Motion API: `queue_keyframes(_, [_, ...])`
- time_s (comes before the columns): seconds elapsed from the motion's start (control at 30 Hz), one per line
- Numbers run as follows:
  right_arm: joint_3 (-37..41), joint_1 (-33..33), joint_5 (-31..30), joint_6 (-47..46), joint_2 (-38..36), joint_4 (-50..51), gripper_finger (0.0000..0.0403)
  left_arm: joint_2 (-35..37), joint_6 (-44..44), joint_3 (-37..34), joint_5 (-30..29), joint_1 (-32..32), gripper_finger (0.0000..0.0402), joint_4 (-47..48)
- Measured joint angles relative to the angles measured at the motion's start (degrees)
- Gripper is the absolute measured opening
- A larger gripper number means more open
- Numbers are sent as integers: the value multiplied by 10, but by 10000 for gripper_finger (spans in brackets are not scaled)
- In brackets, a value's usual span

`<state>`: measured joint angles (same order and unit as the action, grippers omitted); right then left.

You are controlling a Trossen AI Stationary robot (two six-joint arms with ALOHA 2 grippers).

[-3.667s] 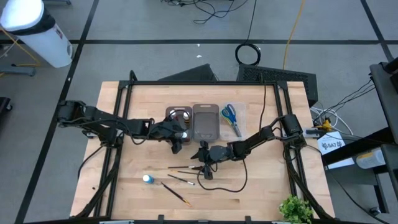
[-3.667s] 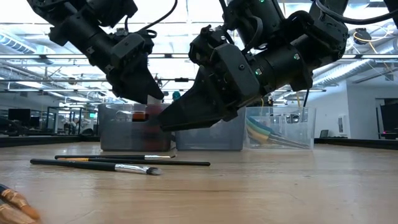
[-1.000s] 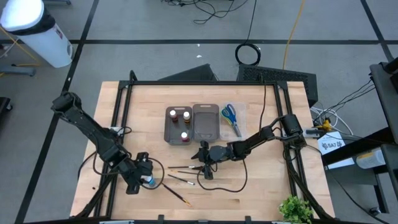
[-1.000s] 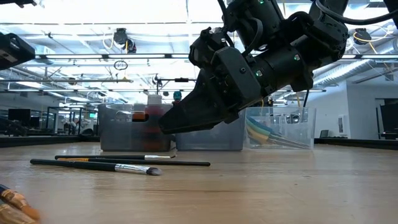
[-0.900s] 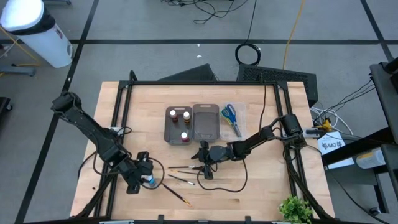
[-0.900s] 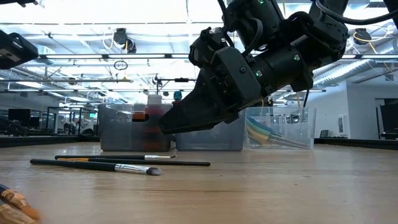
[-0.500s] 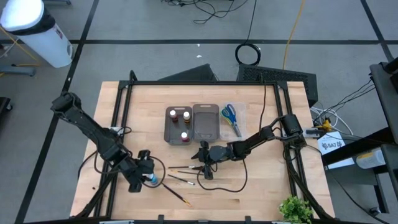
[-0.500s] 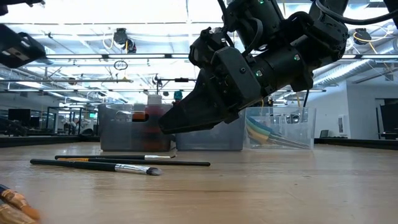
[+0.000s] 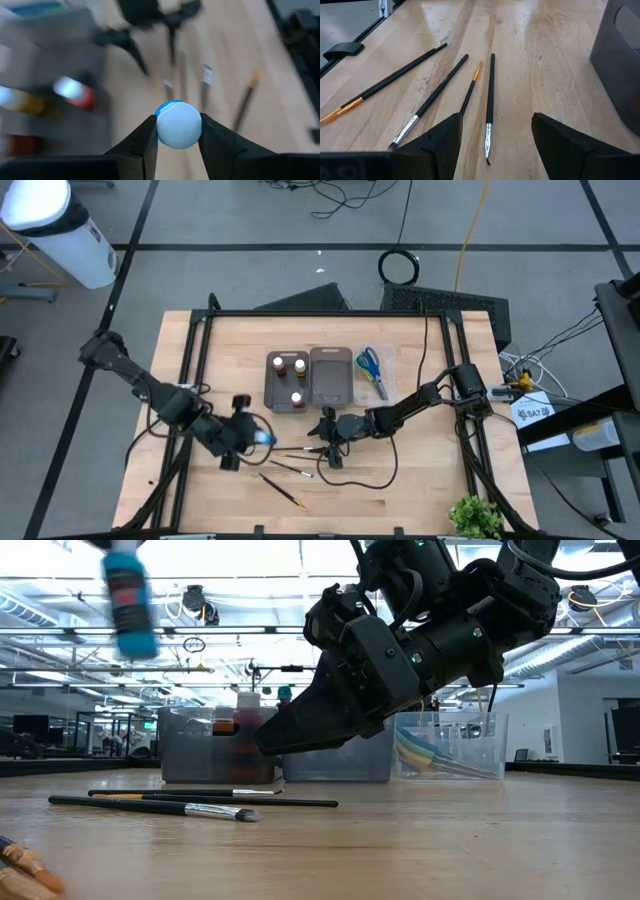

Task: Pick & Place Paint Supplies
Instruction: Put the blue paint bottle into the left black bin

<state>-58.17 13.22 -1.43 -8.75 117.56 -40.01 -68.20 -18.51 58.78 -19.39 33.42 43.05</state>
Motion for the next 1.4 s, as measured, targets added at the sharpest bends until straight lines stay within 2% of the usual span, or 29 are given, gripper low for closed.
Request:
queue_keyframes(0.23, [0,0,0,0,0,0,224,0,104,71,-44,-63,132,54])
queue_keyframes(0.37, [0,0,0,0,0,0,224,0,153,76,-51,-113,123,55])
queue_keyframes(0.5, [0,0,0,0,0,0,224,0,160,74,-47,-165,123,75])
queue_keyframes(0.7, [0,0,0,0,0,0,224,0,155,50,-8,-224,123,77])
queue_keyframes(0.97, [0,0,0,0,0,0,224,0,155,-24,37,-275,123,46])
queue_keyframes(1.1, [0,0,0,0,0,0,224,0,155,-56,80,-292,123,9])
queue_keyframes(1.4, [0,0,0,0,0,0,224,0,149,-115,125,-315,123,-64])
